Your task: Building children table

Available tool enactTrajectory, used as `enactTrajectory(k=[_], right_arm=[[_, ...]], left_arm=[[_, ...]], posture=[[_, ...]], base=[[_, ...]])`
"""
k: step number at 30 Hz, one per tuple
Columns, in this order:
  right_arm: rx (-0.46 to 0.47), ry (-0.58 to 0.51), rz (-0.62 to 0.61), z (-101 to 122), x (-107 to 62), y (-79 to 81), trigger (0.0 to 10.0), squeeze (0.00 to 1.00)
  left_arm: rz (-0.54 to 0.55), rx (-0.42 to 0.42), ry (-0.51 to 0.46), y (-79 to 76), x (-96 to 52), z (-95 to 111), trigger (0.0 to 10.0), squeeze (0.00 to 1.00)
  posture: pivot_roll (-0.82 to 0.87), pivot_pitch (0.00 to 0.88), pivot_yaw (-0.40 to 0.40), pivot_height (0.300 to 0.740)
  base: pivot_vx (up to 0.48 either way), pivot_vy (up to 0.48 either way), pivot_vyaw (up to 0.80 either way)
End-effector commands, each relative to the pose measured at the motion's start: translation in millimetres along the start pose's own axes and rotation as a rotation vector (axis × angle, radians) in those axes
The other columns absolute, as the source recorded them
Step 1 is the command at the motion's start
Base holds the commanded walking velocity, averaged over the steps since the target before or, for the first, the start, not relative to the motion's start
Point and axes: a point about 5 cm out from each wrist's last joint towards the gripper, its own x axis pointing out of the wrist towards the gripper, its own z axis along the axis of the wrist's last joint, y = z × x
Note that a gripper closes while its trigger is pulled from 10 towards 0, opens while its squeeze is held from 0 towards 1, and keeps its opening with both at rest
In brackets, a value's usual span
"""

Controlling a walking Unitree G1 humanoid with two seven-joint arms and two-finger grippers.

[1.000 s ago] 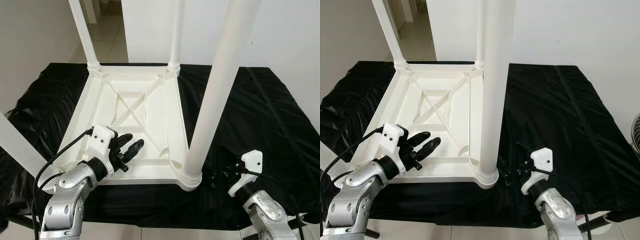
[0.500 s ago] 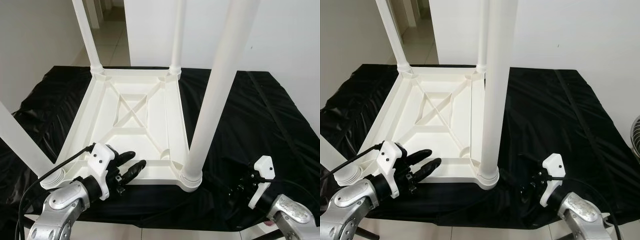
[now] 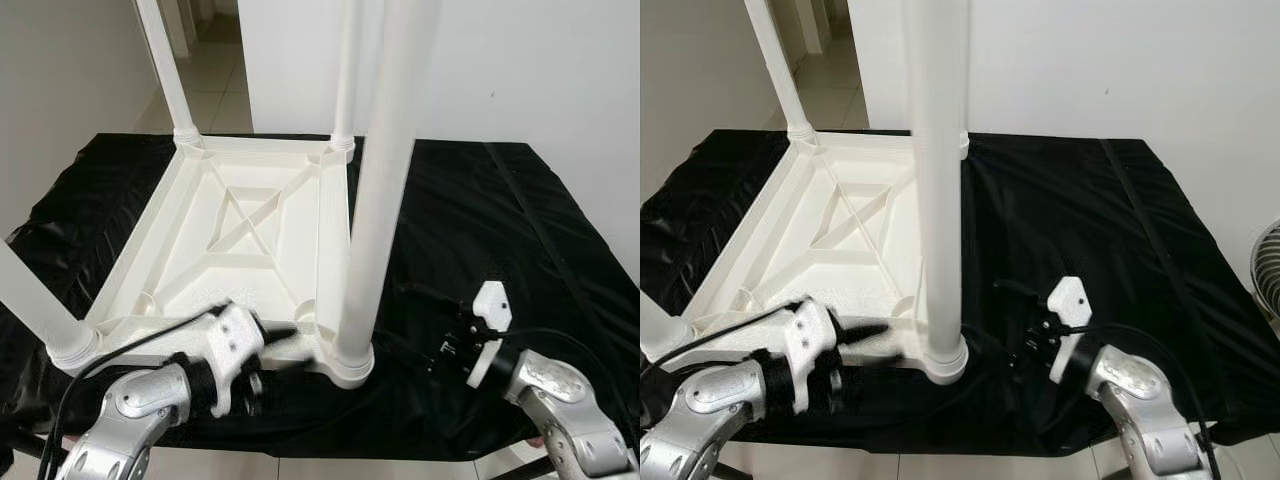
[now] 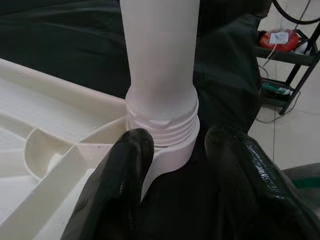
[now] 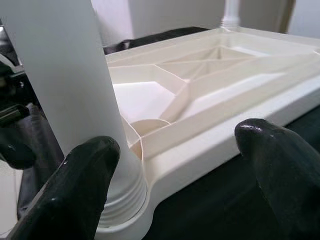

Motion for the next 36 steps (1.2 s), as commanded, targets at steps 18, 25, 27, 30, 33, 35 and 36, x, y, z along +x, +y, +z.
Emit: enactTrajectory(k=[18, 25, 27, 30, 33, 35, 36], right_arm=[[0.061, 0.087, 0.333, 0.9, -7.7, 21.0, 10.0, 0.0], [0.074, -0.014, 0.205, -0.3, 20.2, 23.3, 10.0, 0.0], [0.097, -0.047, 0.173, -1.8, 27.9, 27.2, 10.0, 0.0], [0.141, -0.086, 0.13, -5.6, 40.1, 36.0, 10.0, 0.0], [0.157, -0.092, 0.117, -9.2, 45.9, 40.9, 10.0, 0.0], [0.164, -0.089, 0.1, -10.8, 46.3, 38.8, 9.2, 0.0], [0.163, -0.075, 0.087, -13.6, 45.7, 36.0, 2.0, 0.0]], left_arm=[[0.0, -0.005, 0.041, 6.2, -12.9, -6.2, 10.0, 0.0], [0.021, -0.007, 0.039, 10.9, -13.8, -5.0, 10.0, 0.0], [0.029, -0.004, 0.038, 12.0, -13.8, -4.8, 10.0, 0.0], [0.036, -0.003, 0.036, 12.4, -13.1, -4.7, 10.0, 0.0], [0.034, -0.008, 0.03, 11.2, -12.1, -4.8, 10.0, 0.0], [0.035, -0.01, 0.027, 11.1, -11.7, -4.8, 10.0, 0.0], [0.037, -0.012, 0.02, 11.4, -10.8, -4.3, 10.0, 0.0]], posture=[[0.04, 0.072, -0.011, 0.74], [0.04, 0.071, -0.025, 0.74], [0.04, 0.07, -0.028, 0.74], [0.04, 0.069, -0.03, 0.74], [0.04, 0.068, -0.029, 0.74], [0.04, 0.067, -0.029, 0.74], [0.04, 0.066, -0.029, 0.74]], base=[[0.0, 0.0, 0.0], [0.0, 0.0, 0.0], [0.0, 0.0, 0.0], [0.0, 0.0, 0.0], [0.0, 0.0, 0.0], [0.0, 0.0, 0.0], [0.0, 0.0, 0.0]])
